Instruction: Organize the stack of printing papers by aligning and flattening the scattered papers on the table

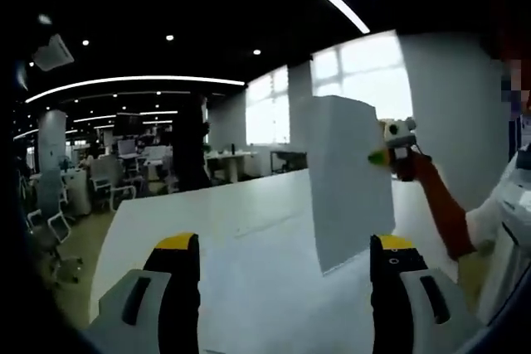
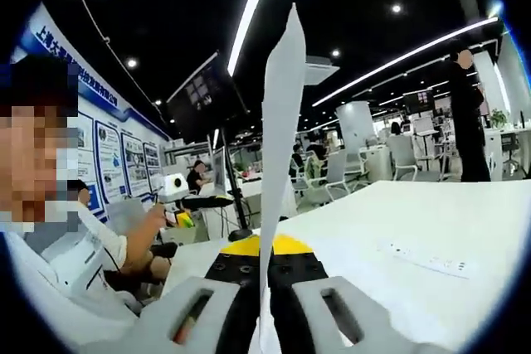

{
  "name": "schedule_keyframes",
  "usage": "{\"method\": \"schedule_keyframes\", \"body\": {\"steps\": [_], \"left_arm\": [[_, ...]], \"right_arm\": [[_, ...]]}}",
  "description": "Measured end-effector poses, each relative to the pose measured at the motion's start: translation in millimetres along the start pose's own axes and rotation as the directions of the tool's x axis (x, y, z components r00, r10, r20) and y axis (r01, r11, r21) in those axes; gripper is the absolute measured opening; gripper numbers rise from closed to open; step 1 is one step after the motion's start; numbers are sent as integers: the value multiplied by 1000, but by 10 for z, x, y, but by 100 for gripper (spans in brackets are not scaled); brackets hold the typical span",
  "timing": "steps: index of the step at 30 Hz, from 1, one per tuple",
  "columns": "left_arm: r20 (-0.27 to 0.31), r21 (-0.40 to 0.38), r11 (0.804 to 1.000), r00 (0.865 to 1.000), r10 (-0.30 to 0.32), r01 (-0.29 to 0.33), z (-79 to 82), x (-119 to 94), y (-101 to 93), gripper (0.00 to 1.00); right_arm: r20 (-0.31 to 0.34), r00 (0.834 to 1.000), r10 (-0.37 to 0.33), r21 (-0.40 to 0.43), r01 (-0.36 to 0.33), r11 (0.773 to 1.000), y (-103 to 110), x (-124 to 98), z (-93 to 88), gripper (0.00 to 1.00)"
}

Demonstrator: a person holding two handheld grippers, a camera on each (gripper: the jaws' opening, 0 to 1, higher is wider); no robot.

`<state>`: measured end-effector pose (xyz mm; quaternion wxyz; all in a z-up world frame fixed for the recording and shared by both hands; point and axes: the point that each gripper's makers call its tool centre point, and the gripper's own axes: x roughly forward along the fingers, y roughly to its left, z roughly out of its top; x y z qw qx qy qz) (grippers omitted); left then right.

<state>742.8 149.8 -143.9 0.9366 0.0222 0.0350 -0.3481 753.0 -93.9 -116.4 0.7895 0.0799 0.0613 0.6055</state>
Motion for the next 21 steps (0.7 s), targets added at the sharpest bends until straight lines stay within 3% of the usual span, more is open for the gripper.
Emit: {"method": "schedule_keyframes", "body": {"steps": [6,14,18,21], "left_arm": [[23,8,998,998,-56,56,106,228,-4,87],[26,13,988,988,-155,155,85,440,-134,85],[79,-26,976,974,-214,216,178,546,-161,83],[93,-38,974,971,-218,223,198,642,-100,82]], "right_arm": [[11,999,31,-1,-31,1000,46,-12,2,0],[0,999,46,2,-46,999,10,-8,-54,0],[-2,999,52,3,-52,999,10,-21,-73,0],[1,999,47,5,-47,999,4,-40,-81,0]]}}
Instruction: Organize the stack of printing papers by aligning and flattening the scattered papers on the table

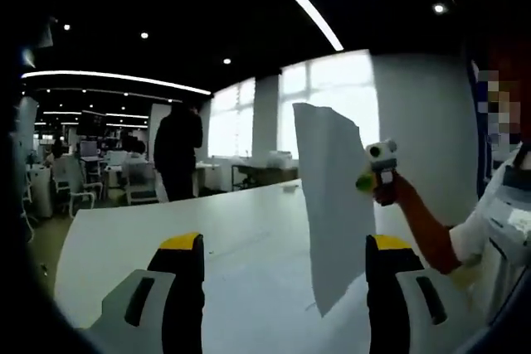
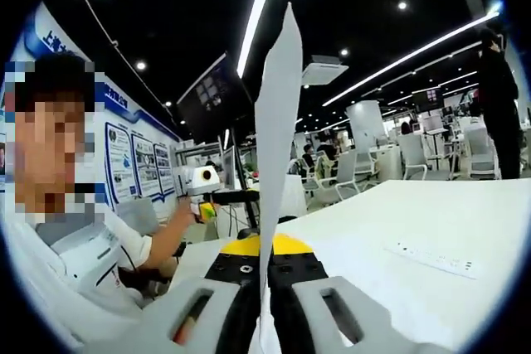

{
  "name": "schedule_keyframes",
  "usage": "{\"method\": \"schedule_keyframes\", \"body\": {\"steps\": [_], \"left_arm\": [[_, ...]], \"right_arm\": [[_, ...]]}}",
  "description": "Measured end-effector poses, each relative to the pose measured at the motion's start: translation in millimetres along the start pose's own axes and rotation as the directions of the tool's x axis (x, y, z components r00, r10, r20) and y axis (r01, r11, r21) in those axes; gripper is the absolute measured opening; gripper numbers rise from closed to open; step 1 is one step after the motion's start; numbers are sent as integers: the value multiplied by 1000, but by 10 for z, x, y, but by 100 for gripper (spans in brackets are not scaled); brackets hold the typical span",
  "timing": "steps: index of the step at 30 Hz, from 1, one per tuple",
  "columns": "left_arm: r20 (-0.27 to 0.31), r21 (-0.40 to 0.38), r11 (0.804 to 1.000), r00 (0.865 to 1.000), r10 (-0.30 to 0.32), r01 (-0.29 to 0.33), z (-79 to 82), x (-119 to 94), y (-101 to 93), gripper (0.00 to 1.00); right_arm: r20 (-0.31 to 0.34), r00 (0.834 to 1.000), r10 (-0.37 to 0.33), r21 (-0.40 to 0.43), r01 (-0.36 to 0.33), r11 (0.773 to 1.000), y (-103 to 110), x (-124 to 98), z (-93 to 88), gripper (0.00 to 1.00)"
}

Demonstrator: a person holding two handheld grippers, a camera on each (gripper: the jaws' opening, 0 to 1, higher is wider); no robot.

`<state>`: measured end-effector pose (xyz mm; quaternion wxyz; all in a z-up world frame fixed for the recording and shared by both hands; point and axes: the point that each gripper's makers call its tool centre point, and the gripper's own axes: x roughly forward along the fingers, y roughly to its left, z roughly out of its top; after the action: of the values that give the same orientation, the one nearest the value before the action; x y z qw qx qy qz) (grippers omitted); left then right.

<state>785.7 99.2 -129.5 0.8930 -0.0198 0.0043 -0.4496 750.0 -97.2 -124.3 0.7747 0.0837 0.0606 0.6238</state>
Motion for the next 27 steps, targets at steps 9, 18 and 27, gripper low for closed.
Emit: {"method": "schedule_keyframes", "body": {"steps": [9,18,27], "left_arm": [[-14,-37,999,999,29,-30,25,323,334,84],[-11,-26,999,999,38,-38,-43,521,469,84],[-23,-65,998,1000,-1,-1,-209,604,495,85]], "right_arm": [[-14,999,-44,6,44,999,-103,-57,-31,0],[-36,994,-103,13,104,994,-254,-45,-60,0],[-71,982,-173,10,174,985,-379,80,-103,0]]}}
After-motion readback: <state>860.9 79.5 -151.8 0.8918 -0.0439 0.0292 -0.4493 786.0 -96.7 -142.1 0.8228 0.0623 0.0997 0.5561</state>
